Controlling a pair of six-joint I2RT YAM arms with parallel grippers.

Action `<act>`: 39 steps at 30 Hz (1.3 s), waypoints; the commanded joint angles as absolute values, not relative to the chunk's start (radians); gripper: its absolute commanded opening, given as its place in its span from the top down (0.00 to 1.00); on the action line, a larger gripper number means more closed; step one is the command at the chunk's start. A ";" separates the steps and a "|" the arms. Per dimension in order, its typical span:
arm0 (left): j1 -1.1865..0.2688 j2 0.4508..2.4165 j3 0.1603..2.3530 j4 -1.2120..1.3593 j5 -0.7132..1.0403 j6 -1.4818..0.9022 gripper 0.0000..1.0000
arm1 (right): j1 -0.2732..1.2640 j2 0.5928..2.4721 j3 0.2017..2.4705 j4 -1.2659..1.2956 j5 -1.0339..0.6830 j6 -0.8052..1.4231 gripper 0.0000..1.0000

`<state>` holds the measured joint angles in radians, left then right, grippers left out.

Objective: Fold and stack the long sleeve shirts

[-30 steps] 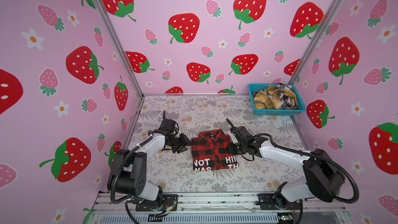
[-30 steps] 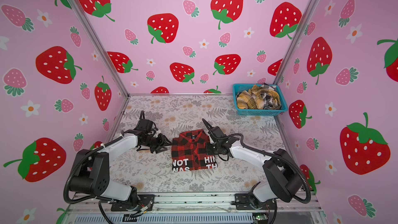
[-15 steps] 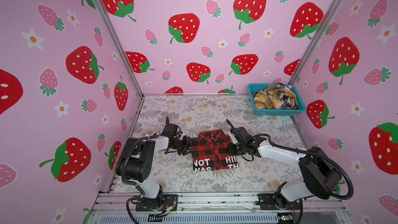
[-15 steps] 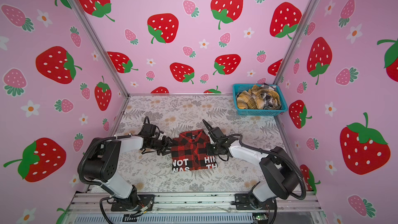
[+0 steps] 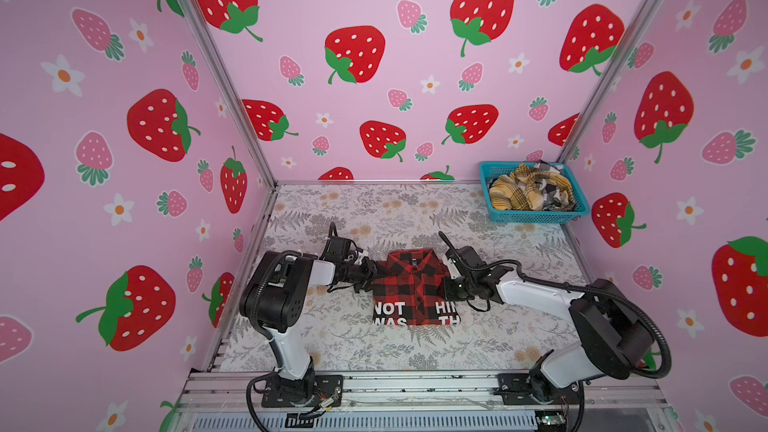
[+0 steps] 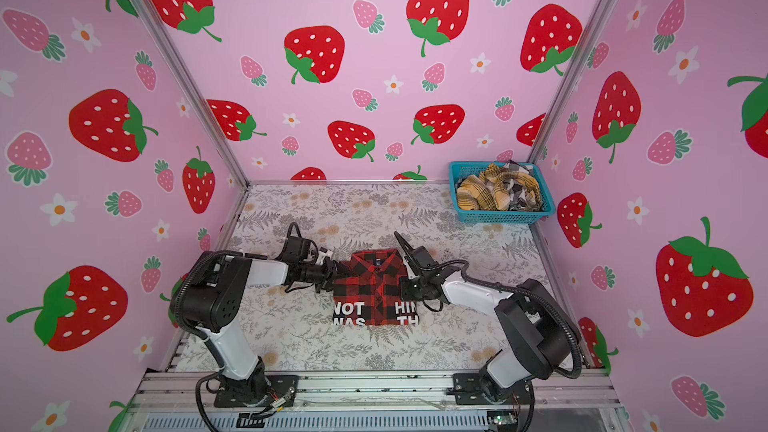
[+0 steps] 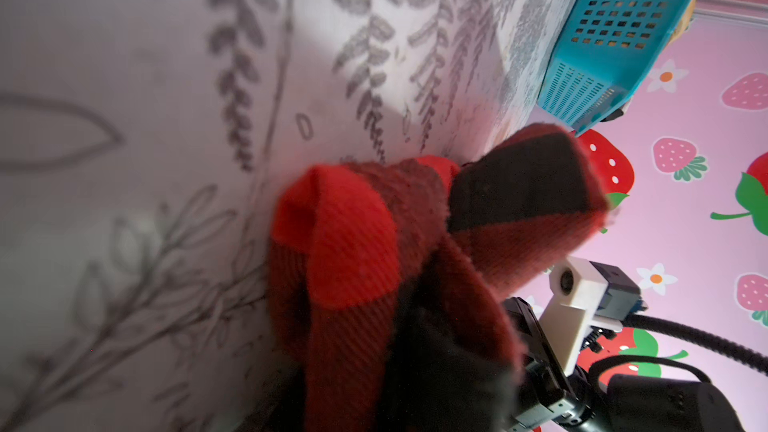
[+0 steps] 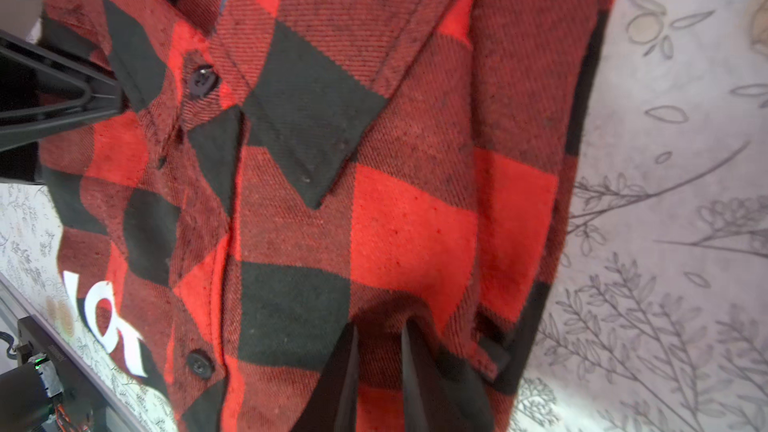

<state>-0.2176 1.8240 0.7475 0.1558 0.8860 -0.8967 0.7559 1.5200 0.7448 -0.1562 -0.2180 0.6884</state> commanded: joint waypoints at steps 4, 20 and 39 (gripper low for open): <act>-0.234 1.834 0.794 -0.027 0.721 -0.862 0.73 | 0.751 1.504 0.726 -0.158 -0.216 0.708 0.78; -0.256 1.799 1.003 -0.402 0.580 -0.660 0.90 | 0.746 1.353 0.754 -0.223 -0.156 0.718 0.78; -0.055 1.798 1.391 -0.943 0.197 -0.330 0.98 | 0.693 1.229 0.685 -0.190 -0.159 0.676 0.77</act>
<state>-0.0944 1.8004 1.3121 -0.7891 0.3439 -0.4313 0.6971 1.2472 0.7086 -0.2081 -0.1558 0.6872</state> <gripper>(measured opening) 0.101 0.233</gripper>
